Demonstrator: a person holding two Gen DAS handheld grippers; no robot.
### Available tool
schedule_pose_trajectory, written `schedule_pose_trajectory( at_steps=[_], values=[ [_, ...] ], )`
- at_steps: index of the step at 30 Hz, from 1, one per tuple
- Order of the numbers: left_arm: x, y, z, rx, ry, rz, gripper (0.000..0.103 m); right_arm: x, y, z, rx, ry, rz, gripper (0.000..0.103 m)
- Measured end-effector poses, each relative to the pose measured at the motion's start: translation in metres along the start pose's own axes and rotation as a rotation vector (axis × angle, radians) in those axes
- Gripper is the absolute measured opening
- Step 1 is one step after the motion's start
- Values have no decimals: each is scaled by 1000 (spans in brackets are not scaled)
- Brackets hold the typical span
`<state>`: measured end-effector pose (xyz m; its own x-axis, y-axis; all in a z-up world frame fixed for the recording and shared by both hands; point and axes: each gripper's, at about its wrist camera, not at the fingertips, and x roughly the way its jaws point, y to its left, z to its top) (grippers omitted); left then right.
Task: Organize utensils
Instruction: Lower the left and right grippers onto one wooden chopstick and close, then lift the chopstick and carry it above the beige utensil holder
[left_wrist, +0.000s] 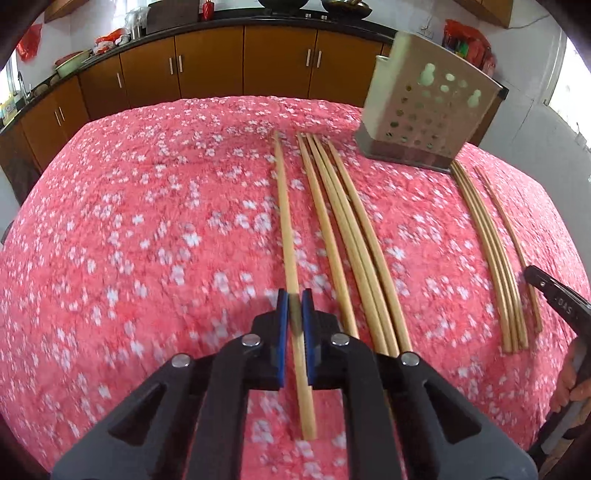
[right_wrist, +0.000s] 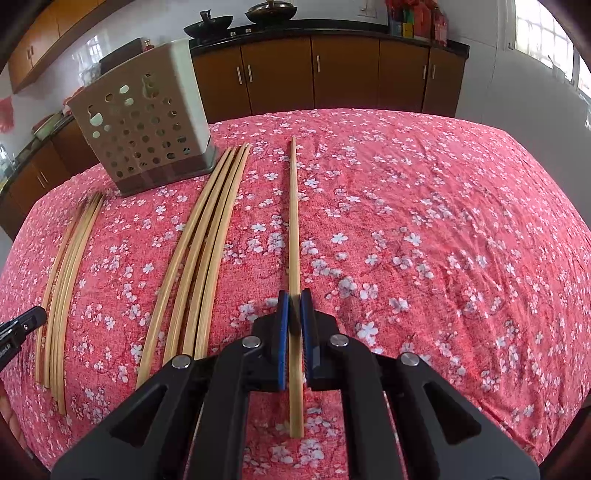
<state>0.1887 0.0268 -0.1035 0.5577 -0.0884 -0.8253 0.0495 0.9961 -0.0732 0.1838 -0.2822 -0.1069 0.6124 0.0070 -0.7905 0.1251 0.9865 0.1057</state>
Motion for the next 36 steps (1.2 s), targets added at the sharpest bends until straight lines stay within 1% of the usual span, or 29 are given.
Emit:
schedule_pose_trajectory(
  at_steps=[4, 8, 16, 20, 24, 36],
  values=[
    [13, 10, 20, 6, -24, 14, 8, 8, -11, 12, 42, -17, -16, 8],
    [18, 18, 28, 30, -52, 6, 9, 10, -16, 13, 40, -41, -6, 8],
    [5, 22, 13, 2, -85, -20, 9, -1, -19, -2, 38, -46, 8, 8],
    [1, 22, 12, -11, -83, -25, 9, -5, -20, -5, 36, -46, 4, 8],
    [-2, 19, 11, -3, -82, -12, 9, -5, -16, -5, 28, -42, -5, 8],
    [-8, 11, 4, 12, -80, 24, 8, -8, -17, -10, 35, -43, 9, 8]
  ],
)
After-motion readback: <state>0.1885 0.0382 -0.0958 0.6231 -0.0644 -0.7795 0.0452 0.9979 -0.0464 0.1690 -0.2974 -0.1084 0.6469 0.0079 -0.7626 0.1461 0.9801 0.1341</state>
